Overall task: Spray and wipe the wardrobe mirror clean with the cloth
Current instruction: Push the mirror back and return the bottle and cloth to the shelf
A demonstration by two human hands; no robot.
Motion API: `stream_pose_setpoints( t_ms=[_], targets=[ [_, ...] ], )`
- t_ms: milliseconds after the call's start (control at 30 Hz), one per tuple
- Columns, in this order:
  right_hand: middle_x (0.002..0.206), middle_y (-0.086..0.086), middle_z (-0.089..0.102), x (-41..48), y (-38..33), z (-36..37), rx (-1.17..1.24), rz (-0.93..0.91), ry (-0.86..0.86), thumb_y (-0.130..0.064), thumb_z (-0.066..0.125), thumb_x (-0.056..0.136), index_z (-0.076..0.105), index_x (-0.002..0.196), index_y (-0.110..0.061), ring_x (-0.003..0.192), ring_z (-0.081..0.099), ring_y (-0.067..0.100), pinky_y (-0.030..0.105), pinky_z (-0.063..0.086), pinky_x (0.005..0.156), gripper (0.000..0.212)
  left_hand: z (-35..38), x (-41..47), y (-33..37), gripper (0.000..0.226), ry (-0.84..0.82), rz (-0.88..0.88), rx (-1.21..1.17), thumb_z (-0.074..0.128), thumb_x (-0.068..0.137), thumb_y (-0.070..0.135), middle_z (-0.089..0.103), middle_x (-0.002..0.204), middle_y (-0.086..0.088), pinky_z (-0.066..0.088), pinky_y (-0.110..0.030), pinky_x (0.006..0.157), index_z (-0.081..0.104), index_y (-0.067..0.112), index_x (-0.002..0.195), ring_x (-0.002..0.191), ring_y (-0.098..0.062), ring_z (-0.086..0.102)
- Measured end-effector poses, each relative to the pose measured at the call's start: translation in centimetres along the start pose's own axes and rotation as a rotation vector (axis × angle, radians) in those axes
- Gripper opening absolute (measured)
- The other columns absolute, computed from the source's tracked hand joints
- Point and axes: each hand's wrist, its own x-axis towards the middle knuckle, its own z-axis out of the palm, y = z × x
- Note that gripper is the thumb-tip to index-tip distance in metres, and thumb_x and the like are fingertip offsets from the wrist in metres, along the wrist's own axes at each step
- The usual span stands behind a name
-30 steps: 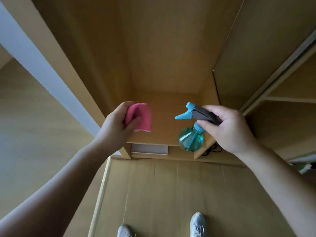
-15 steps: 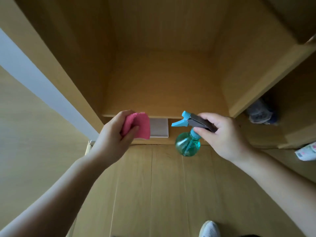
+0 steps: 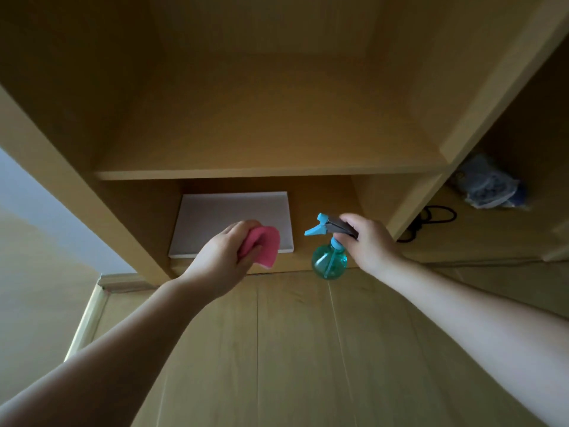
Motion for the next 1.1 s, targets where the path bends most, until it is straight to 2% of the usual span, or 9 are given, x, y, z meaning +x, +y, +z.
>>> stream_pose_setpoints(
  t_ms=[67, 167, 367, 500, 667, 867, 967, 1033, 1100],
  targets=[
    [0.100, -0.004, 0.064, 1.4, 1.0, 0.4, -0.061, 0.025, 0.008, -0.020, 0.057, 0.096, 0.060, 0.123, -0.019, 0.086, 0.058, 0.016, 0.022, 0.041, 0.062, 0.027, 0.4, 0.8, -0.3, 0.036, -0.011, 0.016, 0.026, 0.062, 0.089, 0.021, 0.059, 0.112, 0.001, 0.044, -0.021, 0.071, 0.053, 0.017, 0.123, 0.091, -0.017, 0.056],
    [0.106, 0.002, 0.067, 3.7, 2.1, 0.8, -0.110, 0.027, 0.008, -0.021, 0.055, 0.098, 0.057, 0.129, -0.018, 0.089, 0.060, 0.019, 0.032, 0.049, 0.070, 0.031, 0.9, 1.8, -0.9, 0.034, 0.030, 0.016, 0.035, 0.061, 0.089, 0.022, 0.060, 0.112, 0.000, 0.047, -0.027, 0.071, 0.054, 0.017, 0.122, 0.089, -0.019, 0.057],
    [0.125, 0.009, 0.062, 7.5, 3.8, 2.3, -0.073, 0.086, 0.044, -0.017, 0.052, 0.099, 0.051, 0.137, -0.014, 0.112, 0.058, 0.026, 0.027, 0.043, 0.083, 0.038, 2.9, 1.8, -2.4, 0.034, 0.088, 0.010, 0.016, 0.061, 0.089, 0.020, 0.059, 0.110, 0.002, 0.046, -0.027, 0.069, 0.053, 0.018, 0.122, 0.086, -0.014, 0.053],
    [0.120, 0.006, 0.064, 7.9, 4.9, 3.7, -0.114, 0.068, 0.003, -0.020, 0.049, 0.100, 0.052, 0.135, -0.019, 0.106, 0.061, 0.025, 0.036, 0.051, 0.085, 0.035, 3.4, 1.8, -2.5, 0.034, 0.107, -0.019, -0.003, 0.061, 0.089, 0.019, 0.056, 0.106, 0.007, 0.044, -0.023, 0.068, 0.053, 0.019, 0.122, 0.084, -0.013, 0.053],
    [0.117, 0.002, 0.064, 7.9, 6.4, 4.8, -0.088, 0.051, 0.048, -0.024, 0.047, 0.101, 0.048, 0.139, -0.019, 0.105, 0.062, 0.020, 0.027, 0.048, 0.082, 0.038, 3.3, 2.2, -2.4, 0.033, 0.131, -0.022, -0.011, 0.061, 0.090, 0.020, 0.053, 0.103, 0.011, 0.040, -0.014, 0.065, 0.052, 0.022, 0.122, 0.083, -0.010, 0.052],
    [0.153, 0.012, 0.028, 6.9, 6.1, 5.9, -0.255, 0.038, 0.125, -0.027, 0.051, 0.098, 0.023, 0.152, -0.015, 0.137, 0.034, 0.029, 0.039, 0.036, 0.108, 0.062, 3.1, 1.7, -2.1, 0.034, 0.127, -0.003, -0.015, 0.061, 0.090, 0.019, 0.055, 0.105, 0.009, 0.047, -0.025, 0.069, 0.053, 0.020, 0.123, 0.085, -0.012, 0.054],
    [0.142, 0.008, 0.040, 3.7, 6.7, 6.9, -0.417, -0.136, 0.253, -0.022, 0.051, 0.093, 0.039, 0.141, -0.014, 0.127, 0.044, 0.025, 0.039, 0.044, 0.103, 0.050, 2.9, 1.5, -2.0, 0.035, 0.117, 0.006, 0.003, 0.062, 0.090, 0.019, 0.054, 0.107, 0.009, 0.050, -0.028, 0.071, 0.053, 0.017, 0.124, 0.086, -0.013, 0.054],
    [0.142, 0.004, 0.045, 2.1, 7.5, 7.8, -0.527, -0.259, 0.035, -0.018, 0.048, 0.095, 0.045, 0.139, -0.015, 0.128, 0.048, 0.023, 0.035, 0.042, 0.106, 0.044, 2.9, 1.3, -2.1, 0.035, 0.111, 0.008, 0.011, 0.061, 0.090, 0.019, 0.053, 0.107, 0.010, 0.049, -0.024, 0.070, 0.053, 0.017, 0.124, 0.086, -0.012, 0.054],
    [0.156, 0.002, 0.032, 1.8, 8.6, 8.8, -0.583, -0.233, -0.201, -0.018, 0.045, 0.099, 0.036, 0.148, -0.014, 0.142, 0.032, 0.021, 0.033, 0.027, 0.116, 0.050, 2.8, 1.2, -2.2, 0.034, 0.107, 0.005, 0.013, 0.060, 0.091, 0.019, 0.053, 0.106, 0.011, 0.044, -0.016, 0.068, 0.053, 0.017, 0.124, 0.085, -0.011, 0.053]
  ],
)
